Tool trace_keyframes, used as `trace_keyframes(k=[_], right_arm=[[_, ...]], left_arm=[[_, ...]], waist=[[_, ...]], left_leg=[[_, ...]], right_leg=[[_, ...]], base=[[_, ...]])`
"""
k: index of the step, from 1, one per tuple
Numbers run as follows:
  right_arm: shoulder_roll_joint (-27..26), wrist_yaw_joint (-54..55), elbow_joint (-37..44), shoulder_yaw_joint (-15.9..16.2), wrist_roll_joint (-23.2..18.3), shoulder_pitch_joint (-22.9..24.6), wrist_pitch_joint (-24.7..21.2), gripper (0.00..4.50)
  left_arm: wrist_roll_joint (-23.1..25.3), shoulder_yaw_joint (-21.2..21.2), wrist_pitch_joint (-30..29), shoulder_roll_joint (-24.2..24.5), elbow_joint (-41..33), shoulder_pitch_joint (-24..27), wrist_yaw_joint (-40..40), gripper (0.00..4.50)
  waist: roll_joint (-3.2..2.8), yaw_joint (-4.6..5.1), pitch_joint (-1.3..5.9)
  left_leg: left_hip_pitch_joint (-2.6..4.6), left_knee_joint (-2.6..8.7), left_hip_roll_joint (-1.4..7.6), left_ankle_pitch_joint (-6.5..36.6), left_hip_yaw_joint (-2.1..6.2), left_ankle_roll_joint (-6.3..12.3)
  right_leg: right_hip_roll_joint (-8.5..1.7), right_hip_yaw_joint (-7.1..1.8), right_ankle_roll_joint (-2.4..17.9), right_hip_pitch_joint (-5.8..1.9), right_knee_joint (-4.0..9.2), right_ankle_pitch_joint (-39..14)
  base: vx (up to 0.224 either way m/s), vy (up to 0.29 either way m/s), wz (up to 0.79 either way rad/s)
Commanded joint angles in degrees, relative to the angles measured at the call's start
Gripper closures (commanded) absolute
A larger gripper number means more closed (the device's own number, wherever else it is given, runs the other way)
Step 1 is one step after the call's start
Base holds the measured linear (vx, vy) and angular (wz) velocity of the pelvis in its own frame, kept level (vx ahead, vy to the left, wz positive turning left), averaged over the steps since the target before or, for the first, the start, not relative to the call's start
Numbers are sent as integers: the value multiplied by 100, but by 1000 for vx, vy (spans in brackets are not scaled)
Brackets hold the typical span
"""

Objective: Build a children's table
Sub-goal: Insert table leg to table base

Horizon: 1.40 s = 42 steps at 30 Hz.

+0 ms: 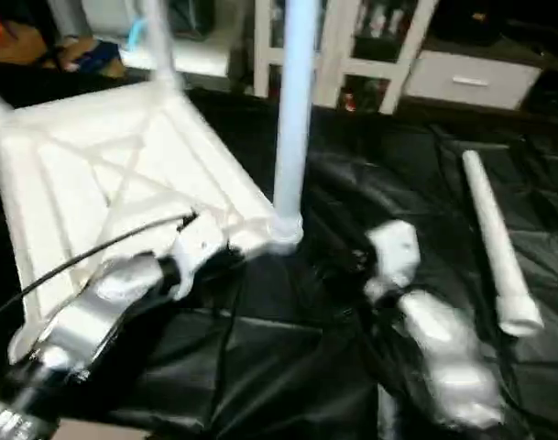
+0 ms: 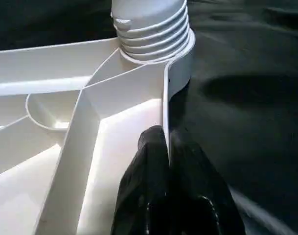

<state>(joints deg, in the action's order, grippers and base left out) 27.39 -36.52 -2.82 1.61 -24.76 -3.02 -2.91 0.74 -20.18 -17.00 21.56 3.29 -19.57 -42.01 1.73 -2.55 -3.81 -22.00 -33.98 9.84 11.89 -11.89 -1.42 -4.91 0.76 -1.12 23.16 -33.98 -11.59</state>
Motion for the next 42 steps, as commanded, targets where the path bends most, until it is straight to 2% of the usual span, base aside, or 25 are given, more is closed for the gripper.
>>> trace_keyframes(k=[1, 3, 6, 13, 15, 18, 20, 23, 26, 30, 31, 32, 35, 37, 42], right_arm=[[362, -770, 224, -156, -476, 119, -516, 30], [579, -1116, 228, -160, -608, 168, -664, 30], [1026, -1849, 147, -217, -839, 106, -1005, 30], [1585, -2671, -156, -144, -757, -495, -1219, 30], [1600, -2789, -259, -89, -683, -653, -1207, 30], [1572, -2959, -425, 40, -589, -919, -1208, 30], [1556, -3207, -485, 199, -566, -1088, -1263, 30], [1485, -3409, -555, 278, -572, -1247, -1358, 30], [1410, -3498, -607, 333, -559, -1347, -1406, 30], [1181, -3521, -762, 498, -437, -1540, -1336, 30], [1091, -3493, -836, 529, -406, -1618, -1309, 30], [1091, -3493, -836, 529, -406, -1618, -1309, 56], [1010, -3475, -927, 480, -411, -1688, -1313, 70], [974, -3508, -1004, 418, -442, -1726, -1385, 99], [977, -3584, -1087, 348, -437, -1740, -1424, 138]], left_arm=[[-196, -377, 305, 9, -180, 188, -515, 450], [-242, -439, 409, 57, -265, 260, -668, 450], [-282, -604, 481, 144, -525, 390, -930, 450], [-295, -766, 474, 124, -762, 494, -1152, 450], [-300, -778, 454, 104, -787, 503, -1176, 450], [-285, -799, 442, 82, -793, 508, -1176, 450], [-203, -803, 463, 71, -733, 485, -1112, 450], [-109, -796, 486, 62, -658, 465, -1067, 450], [-31, -801, 512, 56, -580, 439, -1021, 450], [62, -819, 564, 24, -471, 395, -931, 450], [67, -822, 549, 11, -455, 378, -924, 450], [67, -822, 549, 11, -455, 378, -924, 450], [90, -811, 543, -2, -441, 368, -908, 450], [128, -794, 562, -28, -420, 375, -907, 450], [161, -789, 587, -39, -385, 371, -888, 450]], waist=[[19, 8, 294], [21, -23, 285], [70, -60, 286], [99, -75, 297], [95, -82, 297], [126, -58, 310], [144, -39, 316], [143, -73, 334], [143, -65, 338], [143, -65, 325], [147, -48, 316], [144, -49, 314], [140, -62, 324], [153, -61, 339], [155, -73, 337]], left_leg=[[162, 393, 358, 480, 128, 692], [152, 395, 371, 529, 125, 694], [166, 388, 382, 662, 116, 650], [172, 358, 382, 560, 87, 690], [184, 356, 385, 612, 83, 665], [151, 344, 370, 577, 90, 657], [135, 327, 364, 532, 92, 694], [157, 305, 370, 409, 84, 746], [139, 287, 366, 276, 84, 827], [141, 303, 367, 492, 89, 714], [149, 315, 367, 640, 90, 619], [153, 319, 369, 681, 91, 593], [170, 321, 368, 677, 88, 530], [151, 309, 360, 514, 87, 594], [145, 303, 359, 525, 86, 632]], right_leg=[[-228, -163, 1511, -239, 241, 608], [-264, -161, 1553, -235, 251, 427], [-293, -162, 1543, -229, 276, -47], [-311, -154, 1483, -203, 270, -284], [-314, -154, 1476, -192, 279, -374], [-315, -146, 1474, -210, 260, -407], [-317, -145, 1466, -212, 253, -422], [-312, -150, 1480, -206, 227, -301], [-306, -142, 1537, -204, 203, -145], [-310, -140, 1511, -194, 235, -493], [-307, -140, 1467, -177, 258, -705], [-310, -143, 1452, -176, 263, -751], [-301, -147, 1444, -173, 256, -686], [-304, -143, 1466, -192, 225, -450], [-314, -145, 1476, -197, 229, -480]], base=[[0, 0, 0], [0, 0, 0], [0, 0, 0], [0, 0, 0], [0, 0, 0], [0, 0, 0], [0, 0, 0], [0, 0, 0], [0, 0, 0], [0, 0, 0], [0, 0, 0], [0, 0, 0], [0, 0, 0], [0, 0, 0], [0, 0, 0]])
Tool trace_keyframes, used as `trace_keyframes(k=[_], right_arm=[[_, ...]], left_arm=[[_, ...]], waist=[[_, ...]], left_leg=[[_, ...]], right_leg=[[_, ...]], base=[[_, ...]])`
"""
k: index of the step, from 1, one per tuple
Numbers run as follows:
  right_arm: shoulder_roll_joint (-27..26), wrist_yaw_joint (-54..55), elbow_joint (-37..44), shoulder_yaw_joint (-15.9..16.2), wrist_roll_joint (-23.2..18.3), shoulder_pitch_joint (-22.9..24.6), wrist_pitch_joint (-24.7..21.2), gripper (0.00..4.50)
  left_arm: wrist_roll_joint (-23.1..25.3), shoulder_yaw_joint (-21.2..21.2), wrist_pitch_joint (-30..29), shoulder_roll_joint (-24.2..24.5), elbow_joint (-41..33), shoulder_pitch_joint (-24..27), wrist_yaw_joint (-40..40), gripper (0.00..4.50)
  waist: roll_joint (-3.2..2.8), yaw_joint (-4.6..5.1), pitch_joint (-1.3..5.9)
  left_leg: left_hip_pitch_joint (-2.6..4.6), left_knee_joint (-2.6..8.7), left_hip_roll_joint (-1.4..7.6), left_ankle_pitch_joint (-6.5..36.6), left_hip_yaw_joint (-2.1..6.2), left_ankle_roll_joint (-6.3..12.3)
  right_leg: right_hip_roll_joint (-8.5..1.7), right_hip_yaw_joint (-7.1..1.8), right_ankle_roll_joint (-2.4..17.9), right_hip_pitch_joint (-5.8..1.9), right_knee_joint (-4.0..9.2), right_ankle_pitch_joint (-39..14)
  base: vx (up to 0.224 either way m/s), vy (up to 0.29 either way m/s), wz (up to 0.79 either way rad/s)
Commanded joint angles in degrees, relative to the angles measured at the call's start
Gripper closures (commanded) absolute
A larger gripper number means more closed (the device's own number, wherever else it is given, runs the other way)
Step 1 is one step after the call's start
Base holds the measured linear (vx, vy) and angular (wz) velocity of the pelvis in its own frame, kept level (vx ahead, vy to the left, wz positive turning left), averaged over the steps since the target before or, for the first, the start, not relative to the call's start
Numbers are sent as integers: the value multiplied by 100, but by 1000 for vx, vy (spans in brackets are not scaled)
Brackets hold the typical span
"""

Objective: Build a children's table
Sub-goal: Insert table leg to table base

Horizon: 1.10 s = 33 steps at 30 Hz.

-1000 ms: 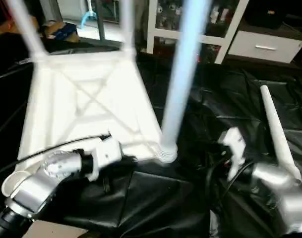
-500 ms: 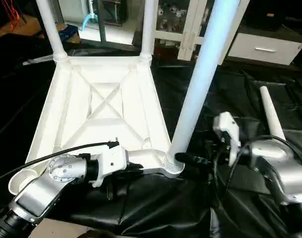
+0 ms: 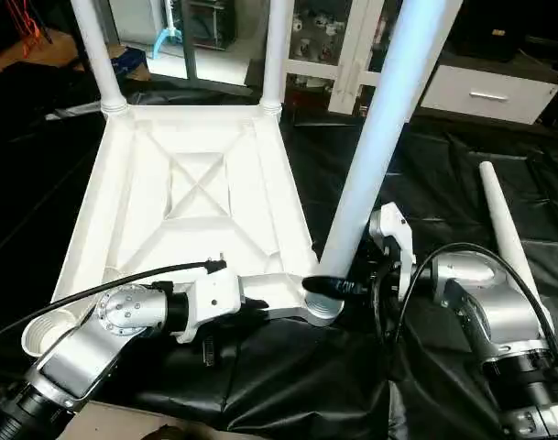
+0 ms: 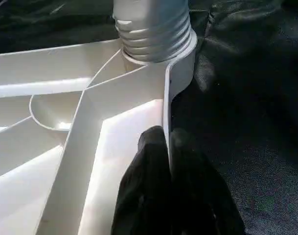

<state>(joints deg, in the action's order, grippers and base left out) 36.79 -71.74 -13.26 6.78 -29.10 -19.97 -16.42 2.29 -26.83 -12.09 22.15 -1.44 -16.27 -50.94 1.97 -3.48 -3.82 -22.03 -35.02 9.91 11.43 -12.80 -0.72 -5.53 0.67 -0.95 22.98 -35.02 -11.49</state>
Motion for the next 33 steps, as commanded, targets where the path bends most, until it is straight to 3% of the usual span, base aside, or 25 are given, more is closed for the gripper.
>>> trace_keyframes(k=[1, 12, 21, 30, 33], right_arm=[[42, -72, -49, -175, -2, -45, -73, 154], [107, -240, -65, -279, -154, 5, -343, 247], [3, -228, -71, -394, -331, 34, -706, 255], [-186, 191, -240, -833, -825, 51, -1581, 255], [-264, 335, -271, -1009, -957, 100, -1809, 264]], left_arm=[[7, -128, 100, -97, 93, 39, 10, 450], [38, -126, 117, -84, 105, 60, -7, 450], [70, -141, 174, -90, 121, 74, 3, 450], [114, -176, 166, -79, 113, 98, -5, 450], [120, -180, 154, -86, 95, 113, -14, 450]], waist=[[139, 24, 337], [133, 2, 363], [147, 0, 363], [151, 11, 335], [162, 25, 327]], left_leg=[[147, 408, 352, 570, 177, 564], [147, 385, 351, 390, 172, 642], [151, 380, 350, 379, 169, 648], [175, 401, 339, 643, 173, 516], [143, 406, 343, 580, 181, 480]], right_leg=[[-247, -134, 1463, -179, 334, -500], [-244, -128, 1535, -191, 299, -247], [-243, -128, 1544, -190, 300, -269], [-238, -137, 1437, -168, 346, -724], [-242, -132, 1436, -171, 339, -683]], base=[[0, 0, 0], [0, 0, 0], [0, 0, 0], [0, 0, 0], [0, 0, 0]])
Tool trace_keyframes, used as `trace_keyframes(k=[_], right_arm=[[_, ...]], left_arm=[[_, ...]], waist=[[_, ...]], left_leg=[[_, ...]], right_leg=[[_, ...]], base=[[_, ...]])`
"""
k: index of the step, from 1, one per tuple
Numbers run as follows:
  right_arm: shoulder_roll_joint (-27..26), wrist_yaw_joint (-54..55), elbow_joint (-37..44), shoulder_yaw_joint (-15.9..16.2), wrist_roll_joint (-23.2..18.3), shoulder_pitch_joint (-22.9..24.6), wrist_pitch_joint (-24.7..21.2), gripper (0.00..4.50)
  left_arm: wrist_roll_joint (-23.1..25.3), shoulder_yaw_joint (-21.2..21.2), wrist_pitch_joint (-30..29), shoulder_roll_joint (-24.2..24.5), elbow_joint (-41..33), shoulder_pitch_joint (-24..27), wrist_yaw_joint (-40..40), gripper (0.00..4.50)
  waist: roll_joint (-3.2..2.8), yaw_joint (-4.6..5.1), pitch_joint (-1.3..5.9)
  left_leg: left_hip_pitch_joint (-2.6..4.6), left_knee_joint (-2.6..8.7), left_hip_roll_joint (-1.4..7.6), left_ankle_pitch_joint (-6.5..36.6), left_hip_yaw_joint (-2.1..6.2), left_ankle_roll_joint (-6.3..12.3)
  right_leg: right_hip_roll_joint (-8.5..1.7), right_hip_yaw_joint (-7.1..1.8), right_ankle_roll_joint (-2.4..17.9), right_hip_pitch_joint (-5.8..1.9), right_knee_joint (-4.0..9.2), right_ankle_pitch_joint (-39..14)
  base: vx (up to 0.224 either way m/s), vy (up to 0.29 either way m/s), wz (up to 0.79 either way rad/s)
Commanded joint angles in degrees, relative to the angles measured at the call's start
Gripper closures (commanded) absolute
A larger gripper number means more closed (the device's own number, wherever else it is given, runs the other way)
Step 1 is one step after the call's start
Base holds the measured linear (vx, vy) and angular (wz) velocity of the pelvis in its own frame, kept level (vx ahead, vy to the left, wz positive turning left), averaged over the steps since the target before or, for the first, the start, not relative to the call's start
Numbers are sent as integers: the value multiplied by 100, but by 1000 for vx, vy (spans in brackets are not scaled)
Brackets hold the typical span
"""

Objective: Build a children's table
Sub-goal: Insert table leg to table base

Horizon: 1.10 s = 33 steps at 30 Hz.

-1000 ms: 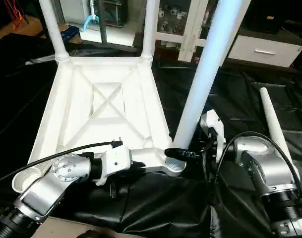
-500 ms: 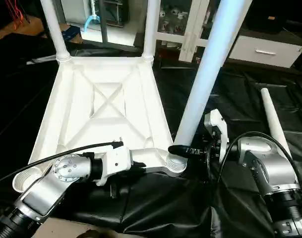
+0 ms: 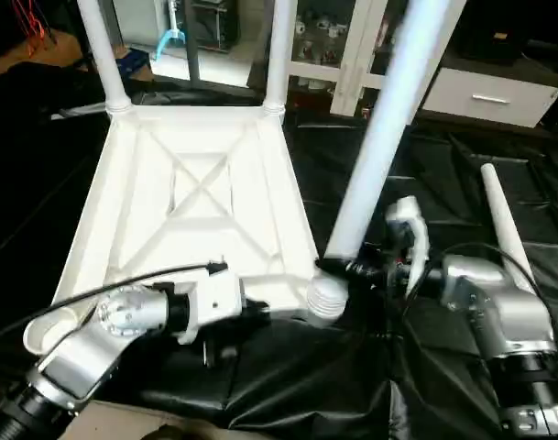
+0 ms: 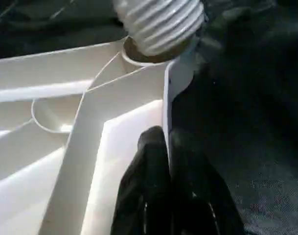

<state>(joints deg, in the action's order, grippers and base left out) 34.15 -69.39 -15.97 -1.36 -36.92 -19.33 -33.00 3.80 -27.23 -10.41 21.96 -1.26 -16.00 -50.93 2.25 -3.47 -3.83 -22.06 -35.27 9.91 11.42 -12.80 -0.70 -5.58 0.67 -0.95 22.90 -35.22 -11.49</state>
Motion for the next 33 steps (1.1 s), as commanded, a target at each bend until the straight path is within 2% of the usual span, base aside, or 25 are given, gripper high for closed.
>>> trace_keyframes(k=[1, 3, 6, 7, 10, 24, 27, 29, 30, 31, 32, 33], right_arm=[[-20, 144, -7, -244, -211, 40, -211, 266], [-39, 179, -16, -298, -262, 40, -266, 266], [-97, 323, -73, -567, -477, 18, -544, 266], [-96, 354, -73, -627, -524, 16, -608, 266], [-92, 423, -58, -721, -574, -2, -684, 266], [-159, 532, 1, -874, -666, -76, -883, 266], [-228, 628, 15, -1110, -1028, -143, -1239, 266], [-234, 615, 16, -1314, -1402, -199, -1661, 266], [-214, 548, 22, -1450, -1690, -222, -1981, 266], [-129, 344, 58, -1632, -2188, -221, -2513, 266], [-116, 313, 68, -1647, -2243, -216, -2565, 266], [-21, 95, 144, -1751, -2647, -172, -2939, 266]], left_arm=[[-31, -140, -16, -68, 73, 89, -17, 450], [-30, -141, -19, -68, 69, 90, -18, 450], [-19, -146, -4, -71, 78, 99, -18, 450], [-12, -147, -3, -76, 78, 103, -17, 450], [3, -148, -4, -84, 77, 107, -22, 450], [25, -146, -21, -70, 62, 114, -41, 450], [37, -161, -25, -57, 63, 119, -57, 450], [41, -166, -22, -52, 72, 118, -64, 450], [42, -169, -25, -49, 75, 116, -71, 450], [42, -172, -25, -49, 81, 112, -77, 450], [42, -172, -25, -48, 82, 112, -77, 450], [42, -174, -25, -47, 86, 111, -82, 450]], waist=[[136, 27, 328], [140, 34, 319], [136, 34, 318], [153, 37, 310], [145, 34, 310], [142, 39, 290], [142, 41, 281], [135, 44, 279], [136, 46, 281], [132, 40, 278], [135, 27, 279], [136, 23, 284]], left_leg=[[152, 431, 346, 599, 181, 456], [151, 434, 345, 631, 179, 434], [155, 440, 343, 635, 181, 403], [151, 443, 344, 637, 179, 405], [157, 442, 344, 616, 176, 392], [158, 465, 346, 753, 183, 287], [157, 474, 343, 793, 187, 283], [165, 476, 340, 787, 187, 280], [163, 477, 341, 787, 189, 279], [170, 474, 337, 783, 188, 292], [164, 473, 342, 774, 189, 307], [163, 473, 343, 756, 191, 300]], right_leg=[[-244, -129, 1422, -159, 363, -713], [-241, -128, 1406, -152, 373, -768], [-243, -132, 1374, -150, 378, -838], [-241, -131, 1366, -147, 383, -847], [-243, -129, 1350, -142, 384, -854], [-247, -132, 1265, -124, 413, -1078], [-251, -138, 1247, -126, 423, -1137], [-241, -134, 1262, -121, 425, -1142], [-238, -133, 1267, -125, 421, -1137], [-237, -136, 1289, -127, 422, -1114], [-243, -133, 1300, -136, 423, -1095], [-247, -128, 1302, -141, 422, -1099]], base=[[0, 0, 0], [0, 0, 0], [0, 0, 0], [0, 0, 0], [0, 0, 0], [0, 0, 0], [0, 0, 0], [0, 0, 0], [0, 0, 0], [0, 0, 0], [0, 0, 0], [0, 0, 0]])
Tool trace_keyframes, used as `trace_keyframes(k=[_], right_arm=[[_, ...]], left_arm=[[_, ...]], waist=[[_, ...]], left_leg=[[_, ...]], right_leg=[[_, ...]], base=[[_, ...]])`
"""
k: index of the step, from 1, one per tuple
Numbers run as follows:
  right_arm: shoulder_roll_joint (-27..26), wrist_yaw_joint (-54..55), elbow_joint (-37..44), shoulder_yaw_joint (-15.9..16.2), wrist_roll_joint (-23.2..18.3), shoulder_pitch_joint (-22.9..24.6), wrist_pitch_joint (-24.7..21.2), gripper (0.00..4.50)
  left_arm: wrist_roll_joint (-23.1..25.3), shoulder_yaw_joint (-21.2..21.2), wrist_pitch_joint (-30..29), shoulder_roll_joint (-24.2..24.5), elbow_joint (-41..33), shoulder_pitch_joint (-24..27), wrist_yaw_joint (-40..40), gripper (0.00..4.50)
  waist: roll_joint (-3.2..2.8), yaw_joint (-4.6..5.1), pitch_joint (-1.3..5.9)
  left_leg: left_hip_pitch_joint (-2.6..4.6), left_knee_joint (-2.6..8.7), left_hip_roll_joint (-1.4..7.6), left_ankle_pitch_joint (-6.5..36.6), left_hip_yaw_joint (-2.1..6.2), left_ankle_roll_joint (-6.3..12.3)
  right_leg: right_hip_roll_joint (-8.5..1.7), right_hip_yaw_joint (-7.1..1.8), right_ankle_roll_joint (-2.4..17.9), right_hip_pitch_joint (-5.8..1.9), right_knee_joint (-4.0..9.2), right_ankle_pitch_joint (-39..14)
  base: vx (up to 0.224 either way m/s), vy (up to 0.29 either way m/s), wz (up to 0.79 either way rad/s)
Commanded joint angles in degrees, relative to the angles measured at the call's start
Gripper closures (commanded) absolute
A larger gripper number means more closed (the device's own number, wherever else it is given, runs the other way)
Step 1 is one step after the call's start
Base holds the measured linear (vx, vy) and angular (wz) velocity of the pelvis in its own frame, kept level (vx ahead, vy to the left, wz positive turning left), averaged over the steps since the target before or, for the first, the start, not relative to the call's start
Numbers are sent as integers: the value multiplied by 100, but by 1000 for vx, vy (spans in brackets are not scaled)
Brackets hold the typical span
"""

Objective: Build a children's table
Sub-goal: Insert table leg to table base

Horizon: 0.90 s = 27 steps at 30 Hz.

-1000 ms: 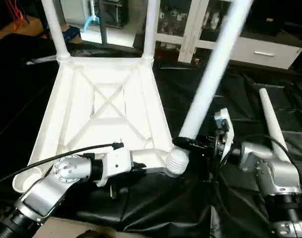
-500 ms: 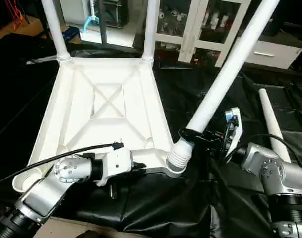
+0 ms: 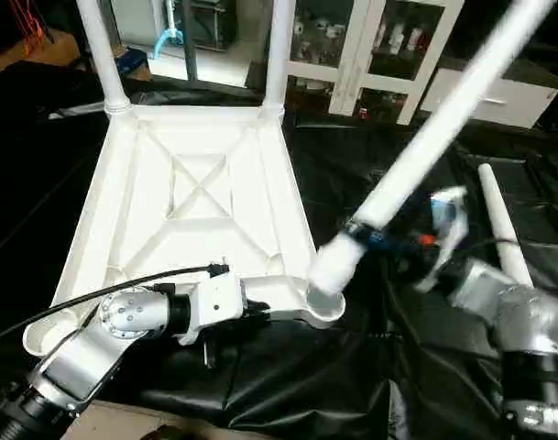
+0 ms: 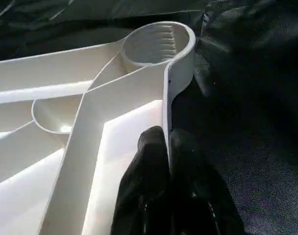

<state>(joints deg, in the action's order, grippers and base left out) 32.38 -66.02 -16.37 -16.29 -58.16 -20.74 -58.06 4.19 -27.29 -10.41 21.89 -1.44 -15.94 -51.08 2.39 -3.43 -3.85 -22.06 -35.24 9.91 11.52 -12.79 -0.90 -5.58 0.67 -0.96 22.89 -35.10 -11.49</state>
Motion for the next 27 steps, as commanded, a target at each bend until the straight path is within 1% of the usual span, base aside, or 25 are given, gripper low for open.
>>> trace_keyframes(k=[1, 3, 4, 5, 6, 8, 12, 17, 21, 22, 24, 26, 27], right_arm=[[193, -302, 210, -301, -670, -16, -564, 266], [225, -366, 265, -368, -853, 11, -709, 266], [243, -401, 317, -433, -1009, 33, -820, 266], [243, -437, 404, -624, -1372, 45, -1036, 266], [235, -439, 440, -676, -1475, 51, -1086, 266], [216, -398, 469, -740, -1553, 49, -1167, 266], [181, -274, 641, -942, -2040, 51, -1432, 266], [133, -11, 769, -1069, -2449, 9, -1567, 266], [93, 150, 794, -1128, -2584, 19, -1651, 266], [85, 186, 783, -1132, -2588, 26, -1662, 266], [81, 225, 779, -1134, -2605, 35, -1667, 266], [72, 263, 773, -1134, -2599, 39, -1650, 266], [49, 353, 799, -1108, -2517, 45, -1562, 266]], left_arm=[[3, -169, -33, -39, 97, 104, -70, 450], [0, -167, -39, -39, 89, 105, -70, 450], [-4, -165, -43, -38, 81, 108, -73, 450], [-5, -168, -41, -33, 81, 114, -79, 450], [-5, -170, -40, -31, 81, 116, -82, 450], [-5, -172, -41, -31, 82, 116, -83, 450], [-6, -178, -48, -20, 67, 121, -97, 450], [-5, -186, -54, -13, 59, 126, -108, 450], [1, -196, -60, -14, 63, 117, -116, 450], [4, -198, -59, -15, 66, 116, -114, 450], [6, -198, -58, -16, 68, 116, -113, 450], [8, -198, -59, -16, 66, 118, -110, 450], [10, -197, -60, -12, 63, 120, -111, 450]], waist=[[121, 17, 283], [121, 12, 263], [115, 12, 257], [112, 12, 248], [117, 12, 255], [119, 12, 252], [115, 11, 234], [122, 4, 224], [112, -3, 222], [125, -2, 229], [121, -3, 222], [122, -6, 217], [129, -7, 219]], left_leg=[[163, 470, 346, 752, 188, 320], [156, 481, 351, 793, 191, 289], [156, 485, 354, 847, 191, 244], [157, 496, 353, 909, 194, 199], [163, 497, 354, 926, 201, 174], [165, 502, 359, 937, 201, 134], [159, 514, 351, 943, 200, 93], [163, 533, 348, 1021, 202, 20], [171, 546, 351, 1013, 199, -18], [169, 541, 350, 999, 197, -19], [158, 550, 352, 1001, 198, -27], [155, 557, 354, 1046, 202, -49], [157, 560, 355, 1064, 203, -59]], right_leg=[[-249, -130, 1307, -137, 413, -1103], [-258, -134, 1282, -129, 430, -1189], [-266, -135, 1260, -120, 440, -1291], [-265, -138, 1224, -113, 453, -1404], [-268, -136, 1202, -114, 453, -1448], [-270, -134, 1181, -102, 460, -1488], [-269, -138, 1151, -91, 472, -1519], [-275, -140, 1054, -75, 505, -1736], [-273, -140, 1021, -58, 512, -1732], [-271, -139, 1031, -64, 507, -1698], [-274, -139, 1027, -62, 507, -1712], [-282, -141, 993, -63, 519, -1807], [-285, -139, 972, -62, 523, -1847]], base=[[0, 0, 0], [0, 0, 0], [0, 0, 0], [0, 0, 0], [0, 0, 0], [0, 0, 0], [0, 0, 0], [0, 0, 0], [0, 0, 0], [0, 0, 0], [0, 0, 0], [0, 0, 0], [0, 0, 0]])
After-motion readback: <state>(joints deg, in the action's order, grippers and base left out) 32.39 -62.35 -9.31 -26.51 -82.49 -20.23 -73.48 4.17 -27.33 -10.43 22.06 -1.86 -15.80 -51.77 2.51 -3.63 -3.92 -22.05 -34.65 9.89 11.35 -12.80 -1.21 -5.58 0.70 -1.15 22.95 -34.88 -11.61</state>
